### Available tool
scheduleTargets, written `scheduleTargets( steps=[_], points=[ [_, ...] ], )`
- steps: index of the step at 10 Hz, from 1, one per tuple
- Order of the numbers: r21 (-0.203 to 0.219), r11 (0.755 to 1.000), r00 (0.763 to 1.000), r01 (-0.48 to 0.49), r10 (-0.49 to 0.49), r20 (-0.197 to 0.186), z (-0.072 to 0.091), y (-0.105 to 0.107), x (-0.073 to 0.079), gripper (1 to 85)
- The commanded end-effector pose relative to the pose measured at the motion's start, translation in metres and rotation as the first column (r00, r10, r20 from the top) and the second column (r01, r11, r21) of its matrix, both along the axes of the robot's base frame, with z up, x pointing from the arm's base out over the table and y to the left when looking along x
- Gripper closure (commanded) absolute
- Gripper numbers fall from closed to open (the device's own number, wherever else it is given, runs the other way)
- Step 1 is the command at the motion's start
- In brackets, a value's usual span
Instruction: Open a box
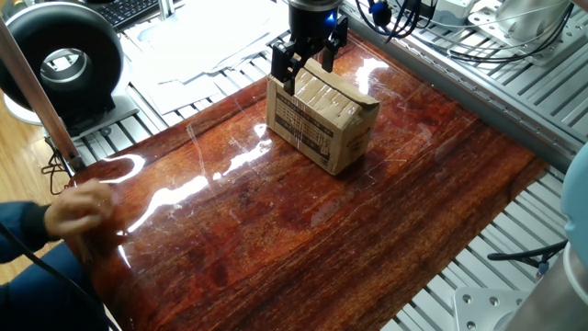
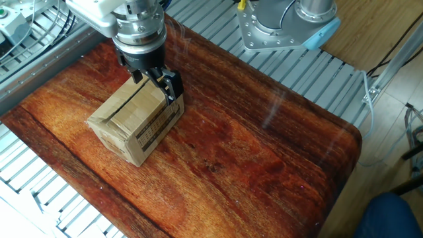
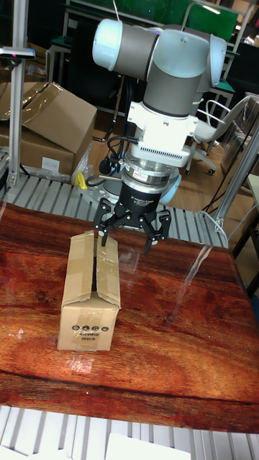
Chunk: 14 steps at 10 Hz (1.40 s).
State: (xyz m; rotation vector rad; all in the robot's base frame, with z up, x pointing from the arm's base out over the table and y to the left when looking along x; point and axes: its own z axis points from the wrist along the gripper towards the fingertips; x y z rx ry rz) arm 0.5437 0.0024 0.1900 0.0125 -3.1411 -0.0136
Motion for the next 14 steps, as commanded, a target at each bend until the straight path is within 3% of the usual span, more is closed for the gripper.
scheduleTargets(
  steps=[1, 10, 12, 14],
  points=[
    [-0.011, 0.977, 0.971, -0.212, 0.210, -0.117, 0.001, -0.006, -0.030, 84.7],
    [-0.026, 0.968, 0.963, -0.251, 0.247, -0.106, 0.001, -0.014, -0.026, 84.7],
    [-0.024, 0.962, 0.958, -0.270, 0.266, -0.108, 0.004, -0.021, -0.027, 84.7],
    [-0.051, 0.955, 0.952, -0.293, 0.286, -0.105, 0.001, -0.040, -0.030, 84.7]
  ],
)
